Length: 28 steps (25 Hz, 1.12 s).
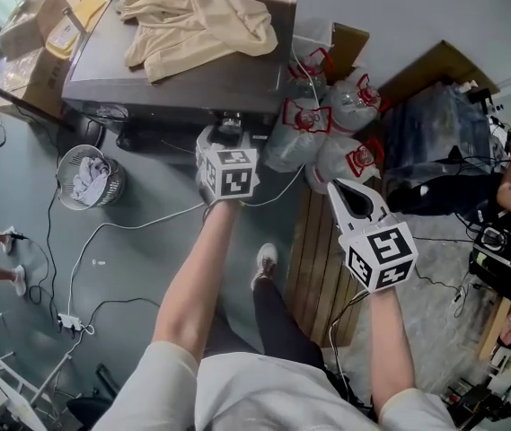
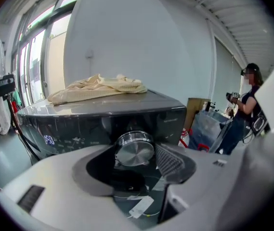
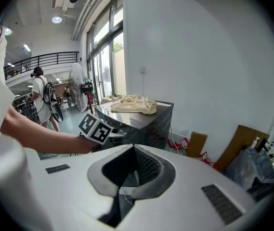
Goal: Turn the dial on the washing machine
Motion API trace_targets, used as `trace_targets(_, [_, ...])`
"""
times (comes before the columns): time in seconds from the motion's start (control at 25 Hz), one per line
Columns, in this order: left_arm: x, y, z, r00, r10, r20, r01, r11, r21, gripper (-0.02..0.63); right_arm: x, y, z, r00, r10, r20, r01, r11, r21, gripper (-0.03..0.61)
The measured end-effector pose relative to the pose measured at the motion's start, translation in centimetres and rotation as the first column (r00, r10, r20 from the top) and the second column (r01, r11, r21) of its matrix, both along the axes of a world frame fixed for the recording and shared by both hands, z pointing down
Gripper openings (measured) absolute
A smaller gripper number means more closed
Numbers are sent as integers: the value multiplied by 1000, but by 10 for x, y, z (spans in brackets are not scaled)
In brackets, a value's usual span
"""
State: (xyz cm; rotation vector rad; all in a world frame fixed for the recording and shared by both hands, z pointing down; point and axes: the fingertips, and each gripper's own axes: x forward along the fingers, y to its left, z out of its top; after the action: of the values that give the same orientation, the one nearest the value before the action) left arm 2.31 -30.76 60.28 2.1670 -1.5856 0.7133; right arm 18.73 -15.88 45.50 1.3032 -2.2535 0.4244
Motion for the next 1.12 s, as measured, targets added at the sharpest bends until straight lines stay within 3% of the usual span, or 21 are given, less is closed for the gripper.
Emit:
trace_targets(0.32, [2, 0, 0, 983, 45, 177, -55, 997, 53, 262, 5, 1, 7, 1000, 15, 2, -15, 1000, -12, 14])
trace_targets(0.68, [4, 1, 1, 918, 96, 384, -149, 983, 111, 262, 7, 5, 13, 1000, 17, 7, -17, 999, -28, 14])
trace_targets(0.84, [5, 2, 0, 877, 120, 466, -203, 970, 132, 259, 8, 5, 16, 1000, 21, 8, -21, 999, -36, 14])
trace_targets(1.12, [7, 3, -2, 776, 155, 611, -314, 935, 162, 236, -2, 6, 19, 1000, 2, 26, -1, 999, -38, 14])
